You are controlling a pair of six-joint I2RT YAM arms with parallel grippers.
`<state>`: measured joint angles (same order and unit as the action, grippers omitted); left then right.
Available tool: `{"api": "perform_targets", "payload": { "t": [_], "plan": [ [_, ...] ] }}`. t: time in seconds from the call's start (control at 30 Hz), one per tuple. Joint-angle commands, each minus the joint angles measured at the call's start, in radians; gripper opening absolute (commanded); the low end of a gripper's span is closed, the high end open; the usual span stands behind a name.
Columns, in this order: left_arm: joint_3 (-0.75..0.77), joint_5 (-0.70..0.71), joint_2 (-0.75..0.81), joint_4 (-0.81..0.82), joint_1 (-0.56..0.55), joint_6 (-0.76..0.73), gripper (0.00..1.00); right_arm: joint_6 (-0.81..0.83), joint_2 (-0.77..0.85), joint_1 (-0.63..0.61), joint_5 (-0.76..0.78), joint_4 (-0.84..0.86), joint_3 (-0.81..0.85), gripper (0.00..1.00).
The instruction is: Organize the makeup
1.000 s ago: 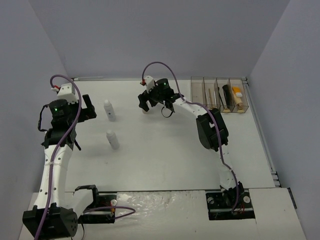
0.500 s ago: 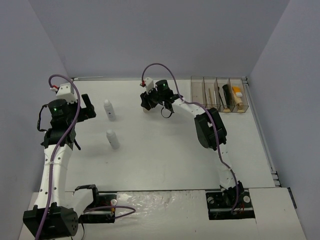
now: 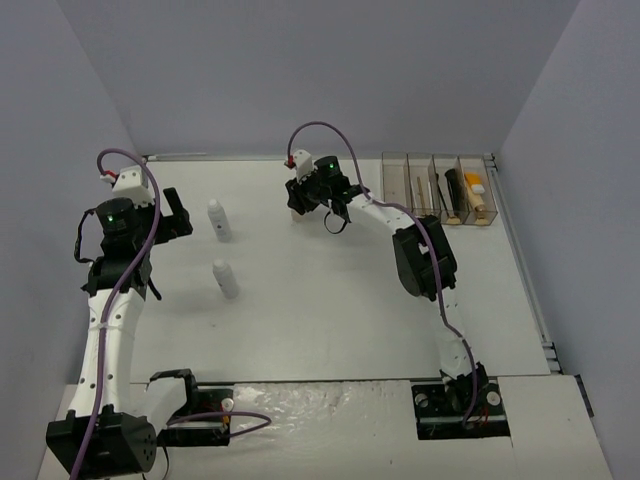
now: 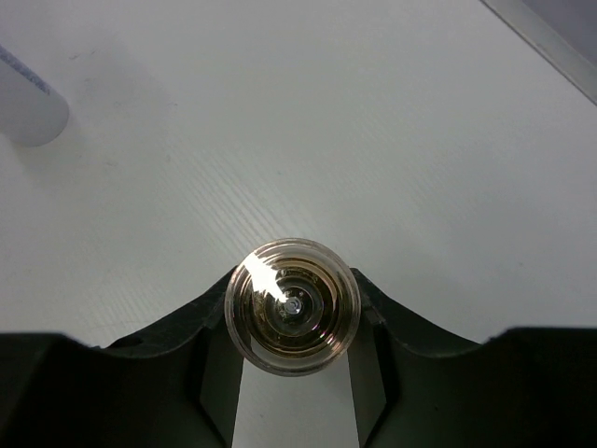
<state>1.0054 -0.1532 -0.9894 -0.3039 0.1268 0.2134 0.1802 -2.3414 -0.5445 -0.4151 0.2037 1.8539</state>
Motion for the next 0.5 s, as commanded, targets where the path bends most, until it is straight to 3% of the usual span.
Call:
{"api": "perform_targets", "payload": {
  "t": [0.0, 0.3, 0.47],
  "plan": [
    [0.047, -0.011, 0.001, 0.072, 0.008, 0.012, 0.97, -0.056, 0.227, 0.113, 0.139, 0.101, 0.016, 0.00],
    [0.051, -0.011, -0.011, 0.068, 0.011, 0.014, 0.97, -0.140, 0.258, 0.325, 0.305, 0.120, 0.000, 0.00],
    [0.054, -0.013, -0.017, 0.062, 0.011, 0.016, 0.97, -0.167, 0.199, 0.402, 0.291, 0.132, 0.029, 0.00]
  ]
}}
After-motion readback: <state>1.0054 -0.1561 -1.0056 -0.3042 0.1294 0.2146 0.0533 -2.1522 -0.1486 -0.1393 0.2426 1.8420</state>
